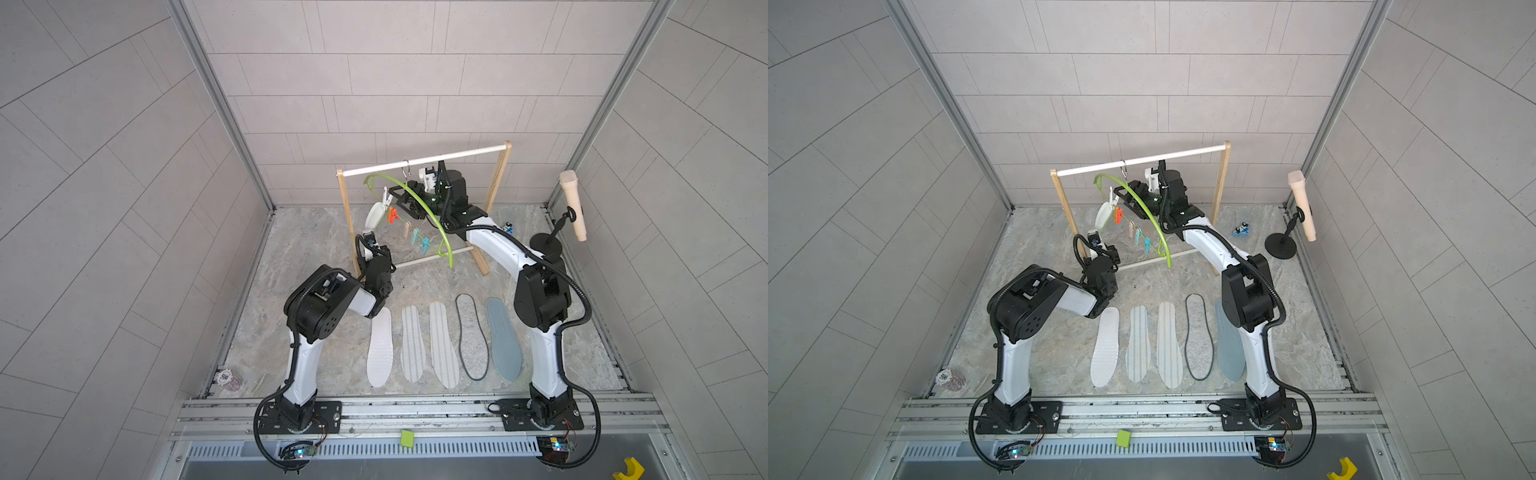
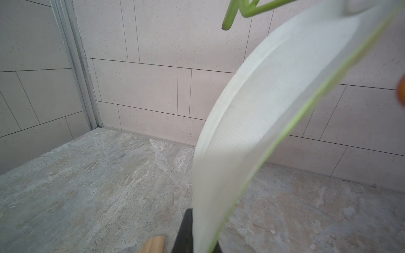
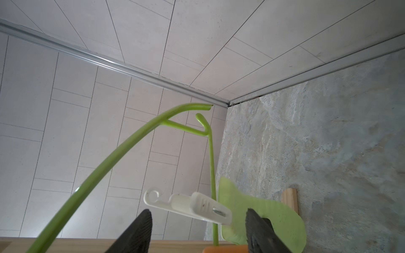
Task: Take the shoe insoles off the hanger
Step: Open the clamp at the hanger.
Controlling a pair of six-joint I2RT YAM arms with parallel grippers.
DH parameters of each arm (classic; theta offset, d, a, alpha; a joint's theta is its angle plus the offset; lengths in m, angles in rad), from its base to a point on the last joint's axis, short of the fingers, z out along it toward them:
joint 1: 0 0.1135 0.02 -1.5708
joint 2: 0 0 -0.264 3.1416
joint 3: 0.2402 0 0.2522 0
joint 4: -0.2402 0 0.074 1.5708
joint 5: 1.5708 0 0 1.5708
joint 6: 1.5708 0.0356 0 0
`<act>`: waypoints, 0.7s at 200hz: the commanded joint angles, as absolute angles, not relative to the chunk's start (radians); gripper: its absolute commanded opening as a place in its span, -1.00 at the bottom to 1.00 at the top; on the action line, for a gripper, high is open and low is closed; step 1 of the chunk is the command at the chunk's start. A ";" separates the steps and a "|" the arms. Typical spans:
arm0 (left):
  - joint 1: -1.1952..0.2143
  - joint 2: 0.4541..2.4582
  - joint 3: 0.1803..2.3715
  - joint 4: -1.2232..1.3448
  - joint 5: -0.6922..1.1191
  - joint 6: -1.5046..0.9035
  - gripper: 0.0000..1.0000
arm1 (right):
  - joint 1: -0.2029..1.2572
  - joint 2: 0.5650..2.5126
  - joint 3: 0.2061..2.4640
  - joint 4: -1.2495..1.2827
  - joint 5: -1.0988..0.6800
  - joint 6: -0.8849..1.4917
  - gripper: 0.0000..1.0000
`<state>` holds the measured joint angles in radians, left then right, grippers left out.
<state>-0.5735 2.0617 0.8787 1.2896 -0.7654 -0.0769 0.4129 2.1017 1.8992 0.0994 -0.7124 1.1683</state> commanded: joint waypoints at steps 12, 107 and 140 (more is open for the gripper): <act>-0.568 2.026 0.877 1.321 -0.775 -0.083 -1.00 | 0.409 2.117 1.954 0.043 -0.786 1.048 0.40; -0.566 2.017 0.839 1.309 -0.740 -0.095 -1.00 | 0.432 2.154 1.975 0.103 -0.723 1.090 0.38; -0.566 2.019 0.845 1.306 -0.734 -0.091 -1.00 | 0.448 2.161 2.048 0.006 -0.691 1.055 0.38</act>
